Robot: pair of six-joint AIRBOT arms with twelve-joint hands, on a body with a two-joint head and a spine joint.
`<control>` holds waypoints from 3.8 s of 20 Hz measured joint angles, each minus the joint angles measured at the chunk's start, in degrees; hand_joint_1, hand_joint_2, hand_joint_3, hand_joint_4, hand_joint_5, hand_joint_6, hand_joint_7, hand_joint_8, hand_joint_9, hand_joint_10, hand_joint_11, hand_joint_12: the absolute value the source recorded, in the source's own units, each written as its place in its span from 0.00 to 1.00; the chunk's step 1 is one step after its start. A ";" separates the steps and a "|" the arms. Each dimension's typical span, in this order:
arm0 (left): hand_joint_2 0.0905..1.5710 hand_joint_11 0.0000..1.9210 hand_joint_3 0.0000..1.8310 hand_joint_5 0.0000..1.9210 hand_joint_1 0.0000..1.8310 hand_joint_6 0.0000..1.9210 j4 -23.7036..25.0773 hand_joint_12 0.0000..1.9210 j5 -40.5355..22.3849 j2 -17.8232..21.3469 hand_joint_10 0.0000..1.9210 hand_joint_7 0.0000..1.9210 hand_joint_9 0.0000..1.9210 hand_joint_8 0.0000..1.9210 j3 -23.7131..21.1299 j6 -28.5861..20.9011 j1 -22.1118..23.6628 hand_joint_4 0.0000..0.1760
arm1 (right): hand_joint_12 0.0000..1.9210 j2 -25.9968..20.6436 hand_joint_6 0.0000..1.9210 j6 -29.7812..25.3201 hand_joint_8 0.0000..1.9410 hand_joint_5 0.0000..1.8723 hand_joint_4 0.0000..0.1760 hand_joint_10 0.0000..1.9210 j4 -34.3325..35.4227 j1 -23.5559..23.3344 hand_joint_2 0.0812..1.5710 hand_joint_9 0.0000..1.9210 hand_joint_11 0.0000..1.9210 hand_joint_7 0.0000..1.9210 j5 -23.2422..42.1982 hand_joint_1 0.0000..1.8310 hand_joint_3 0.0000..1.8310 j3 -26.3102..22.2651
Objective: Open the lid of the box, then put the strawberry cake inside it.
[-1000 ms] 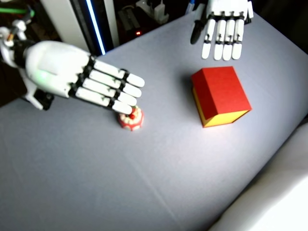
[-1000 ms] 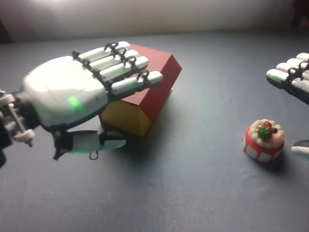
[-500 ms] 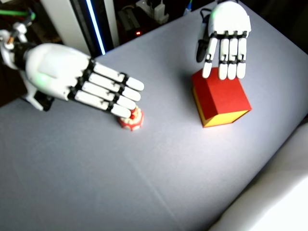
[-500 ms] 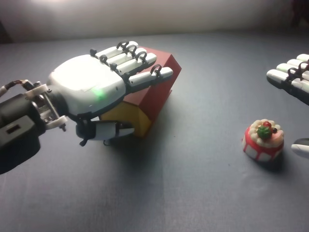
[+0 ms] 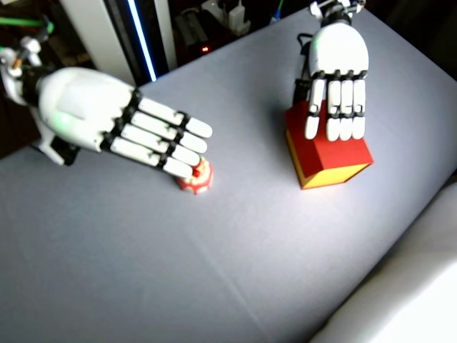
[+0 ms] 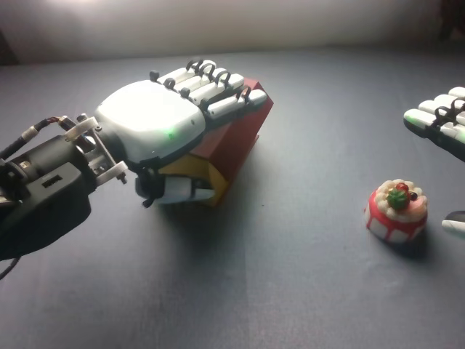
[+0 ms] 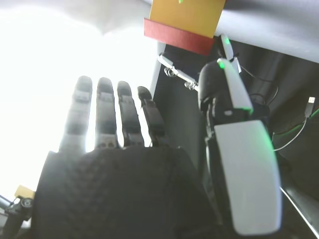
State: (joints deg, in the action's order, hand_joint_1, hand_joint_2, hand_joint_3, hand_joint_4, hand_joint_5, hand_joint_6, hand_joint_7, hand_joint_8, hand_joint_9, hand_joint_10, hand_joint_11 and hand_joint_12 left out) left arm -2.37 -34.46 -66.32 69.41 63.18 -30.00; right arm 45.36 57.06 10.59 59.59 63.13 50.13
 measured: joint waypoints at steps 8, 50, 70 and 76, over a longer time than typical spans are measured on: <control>0.72 0.00 0.01 0.00 0.43 0.00 -4.44 0.00 -3.08 -0.98 0.00 0.00 0.00 0.00 1.36 0.04 0.02 0.40 | 0.00 0.83 0.00 -0.26 0.00 0.00 0.00 0.00 0.31 0.85 0.79 0.00 0.00 0.00 -0.02 0.37 0.00 0.04; 0.80 0.00 0.00 0.00 0.38 0.00 -11.85 0.00 -27.23 9.46 0.00 0.00 0.00 0.00 -3.02 -12.26 -16.68 0.70 | 0.00 1.22 0.00 -3.32 0.00 0.00 0.00 0.00 1.38 1.75 0.76 0.00 0.00 0.00 0.17 0.36 0.00 1.09; 0.91 0.00 0.00 0.30 0.39 0.01 8.90 0.63 -21.20 18.69 0.01 0.10 0.12 0.00 -10.60 -16.98 -20.24 0.02 | 0.91 10.60 0.57 -2.78 0.69 0.41 0.00 0.76 -3.76 -11.72 0.75 0.55 0.53 0.47 -22.71 0.68 0.00 11.15; 0.92 0.00 0.00 0.29 0.34 0.00 8.98 0.66 -21.81 18.75 0.01 0.09 0.12 0.00 -10.62 -17.05 -20.85 0.07 | 1.00 10.71 0.59 -2.71 0.89 0.38 0.00 0.99 -4.55 -13.64 0.80 0.51 0.55 0.37 -23.96 0.66 0.00 11.87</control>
State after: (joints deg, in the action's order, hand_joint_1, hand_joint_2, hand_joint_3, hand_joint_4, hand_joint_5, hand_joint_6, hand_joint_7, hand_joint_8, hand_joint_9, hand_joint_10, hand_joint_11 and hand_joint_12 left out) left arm 6.61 -56.27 -47.57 58.78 46.13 -50.85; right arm 56.07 54.35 6.04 45.95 39.18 62.00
